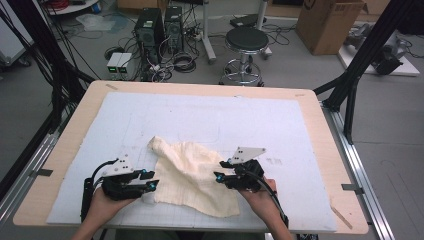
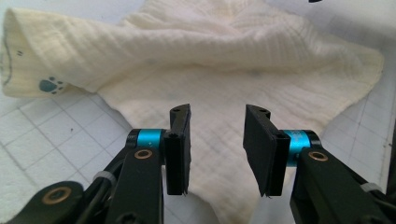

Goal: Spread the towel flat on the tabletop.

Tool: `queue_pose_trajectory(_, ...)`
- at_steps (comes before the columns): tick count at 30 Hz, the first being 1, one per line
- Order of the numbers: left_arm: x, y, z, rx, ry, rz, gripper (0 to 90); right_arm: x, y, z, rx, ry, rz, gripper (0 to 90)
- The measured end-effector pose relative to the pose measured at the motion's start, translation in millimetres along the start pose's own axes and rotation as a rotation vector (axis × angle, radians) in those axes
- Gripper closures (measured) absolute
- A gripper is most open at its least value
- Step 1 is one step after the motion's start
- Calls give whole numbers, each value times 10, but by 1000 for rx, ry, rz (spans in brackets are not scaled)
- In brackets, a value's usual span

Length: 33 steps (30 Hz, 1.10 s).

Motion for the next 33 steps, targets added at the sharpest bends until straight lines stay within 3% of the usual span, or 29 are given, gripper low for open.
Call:
queue_pose_trajectory(3, 68, 23, -8, 22, -34, -17, 611, 29, -57, -7, -46, 11, 6, 555)
queue_pose_trajectory(7, 167, 5, -75, 16, -89, -16, 613, 149, -96, -9, -50, -12, 9, 545)
queue_pose_trajectory(10, 226, 17, -117, 5, -124, -46, 634, 228, -115, 3, -55, -25, -18, 537)
queue_pose_trajectory(12, 230, 20, -120, -18, -112, -70, 661, 279, -145, 17, -48, -33, -12, 531)
queue_pose_trajectory(15, 230, 1, -119, -50, -99, -75, 737, 360, -173, 7, -50, -62, -5, 517)
queue_pose_trajectory(19, 237, 31, -124, -57, -93, -96, 875, 362, -168, 6, -40, -51, -24, 510)
queue_pose_trajectory(25, 260, 64, -60, -63, -101, -108, 890, 339, -198, 47, -31, -34, -21, 504)
queue_pose_trajectory(29, 267, 128, 76, -72, -60, -119, 890, 310, -246, 109, -21, -14, -12, 497)
queue_pose_trajectory(33, 343, 181, 218, -71, -61, -122, 890, 300, -259, 152, -14, -8, -7, 497)
Point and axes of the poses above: each handheld gripper's, and its own axes: z roughly backward along the jaws, x roughly out of its underside, y roughly to its right, the point moved 8 cm from there along -z, roughly forward along the jaws, and after that the axes turned 14 degrees about z, right-handed, at the moved point
